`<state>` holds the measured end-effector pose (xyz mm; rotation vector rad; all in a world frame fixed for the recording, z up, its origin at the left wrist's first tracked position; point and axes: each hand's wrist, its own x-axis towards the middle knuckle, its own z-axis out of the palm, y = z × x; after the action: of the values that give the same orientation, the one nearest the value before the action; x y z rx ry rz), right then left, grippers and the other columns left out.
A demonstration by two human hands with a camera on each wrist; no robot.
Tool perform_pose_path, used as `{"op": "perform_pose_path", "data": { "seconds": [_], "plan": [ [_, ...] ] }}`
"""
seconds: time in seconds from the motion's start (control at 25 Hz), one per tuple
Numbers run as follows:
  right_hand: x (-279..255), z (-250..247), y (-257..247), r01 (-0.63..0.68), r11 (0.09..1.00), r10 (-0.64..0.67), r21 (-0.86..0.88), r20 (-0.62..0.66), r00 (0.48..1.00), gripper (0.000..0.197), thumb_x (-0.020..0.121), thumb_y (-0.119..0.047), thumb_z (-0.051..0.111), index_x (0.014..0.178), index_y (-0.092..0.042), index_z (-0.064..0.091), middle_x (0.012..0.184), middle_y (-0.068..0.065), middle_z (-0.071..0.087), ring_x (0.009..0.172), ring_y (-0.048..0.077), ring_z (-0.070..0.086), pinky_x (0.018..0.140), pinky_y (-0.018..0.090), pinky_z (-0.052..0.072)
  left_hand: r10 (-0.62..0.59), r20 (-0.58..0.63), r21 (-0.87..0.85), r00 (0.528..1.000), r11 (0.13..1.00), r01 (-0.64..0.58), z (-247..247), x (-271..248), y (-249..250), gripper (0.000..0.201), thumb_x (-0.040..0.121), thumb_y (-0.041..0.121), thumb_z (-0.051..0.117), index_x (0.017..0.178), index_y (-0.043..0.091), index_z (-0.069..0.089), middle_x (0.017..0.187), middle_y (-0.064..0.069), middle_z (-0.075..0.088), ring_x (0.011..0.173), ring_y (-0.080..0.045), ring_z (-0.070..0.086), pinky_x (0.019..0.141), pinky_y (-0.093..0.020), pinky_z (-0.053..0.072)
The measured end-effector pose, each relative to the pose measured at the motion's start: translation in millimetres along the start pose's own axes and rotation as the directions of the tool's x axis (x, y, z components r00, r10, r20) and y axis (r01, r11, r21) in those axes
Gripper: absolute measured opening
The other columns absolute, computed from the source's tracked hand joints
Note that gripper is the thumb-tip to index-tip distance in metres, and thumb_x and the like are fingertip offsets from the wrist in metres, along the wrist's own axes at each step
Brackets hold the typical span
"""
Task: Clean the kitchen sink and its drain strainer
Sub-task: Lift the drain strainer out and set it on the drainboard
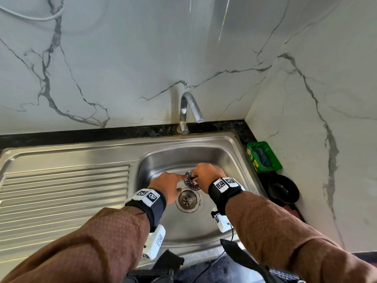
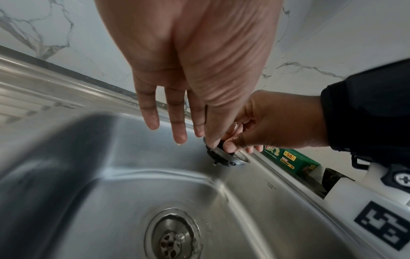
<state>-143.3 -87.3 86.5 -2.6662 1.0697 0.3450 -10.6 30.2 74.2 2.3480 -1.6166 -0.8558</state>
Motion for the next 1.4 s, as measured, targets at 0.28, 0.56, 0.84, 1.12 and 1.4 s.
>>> {"op": "perform_pose_path", "data": {
  "seconds": [0.28,0.56,0.84,1.12,1.4],
  "plan": [
    [7,5,3,0.053,0.996,-0.056,-0.073,-0.049,0.997,0.019,0.09,-0.026,0.065,0.108,-0.029,0.07,0.105,-0.003,0.066,0.099,0.022,0.065,0.081,0.031,0.048,0.031,-0.027,0.027,0.999,0.999,-0.03,4,-5,-1,0.056,0.095,0.027,0.058,0.147,0.035,0.039,0.149,0.006,0.046,0.136,-0.017,0.045,0.113,-0.034,0.039],
    [9,7,10,-0.019,0.999,0.016,-0.03,-0.075,0.997,0.02,0.091,-0.032,0.061,0.109,-0.029,0.07,0.111,-0.004,0.066,0.109,0.021,0.06,0.093,0.038,0.045,0.014,-0.084,0.071,0.996,0.997,-0.008,2,-9,-2,0.059,0.094,0.033,0.059,0.149,0.032,0.036,0.151,0.008,0.043,0.137,-0.016,0.043,0.113,-0.033,0.037],
    [4,11,1,0.014,0.989,-0.019,-0.144,-0.034,0.999,0.024,0.094,-0.037,0.053,0.113,-0.031,0.066,0.118,-0.005,0.063,0.118,0.021,0.051,0.097,0.046,0.038,-0.027,-0.061,0.077,0.998,0.997,0.031,3,-12,-4,0.061,0.093,0.033,0.06,0.149,0.032,0.034,0.152,0.006,0.042,0.137,-0.017,0.044,0.111,-0.035,0.041],
    [2,13,-3,0.035,0.984,-0.04,-0.176,-0.025,0.999,0.024,0.093,-0.039,0.055,0.115,-0.038,0.066,0.12,-0.008,0.06,0.121,0.019,0.047,0.096,0.046,0.037,-0.022,-0.076,0.068,0.997,0.997,0.027,2,-15,-6,0.06,0.094,0.033,0.06,0.148,0.033,0.034,0.151,0.005,0.044,0.135,-0.018,0.046,0.108,-0.035,0.043],
    [-5,19,-1,0.071,0.98,-0.076,-0.186,-0.019,0.997,0.03,0.087,-0.04,0.064,0.117,-0.046,0.063,0.115,-0.012,0.059,0.117,0.019,0.046,0.093,0.047,0.035,0.03,-0.115,0.049,0.993,0.998,-0.024,5,-12,-4,0.056,0.094,0.032,0.059,0.146,0.032,0.039,0.147,0.005,0.048,0.132,-0.017,0.048,0.107,-0.033,0.043]
  ]
}}
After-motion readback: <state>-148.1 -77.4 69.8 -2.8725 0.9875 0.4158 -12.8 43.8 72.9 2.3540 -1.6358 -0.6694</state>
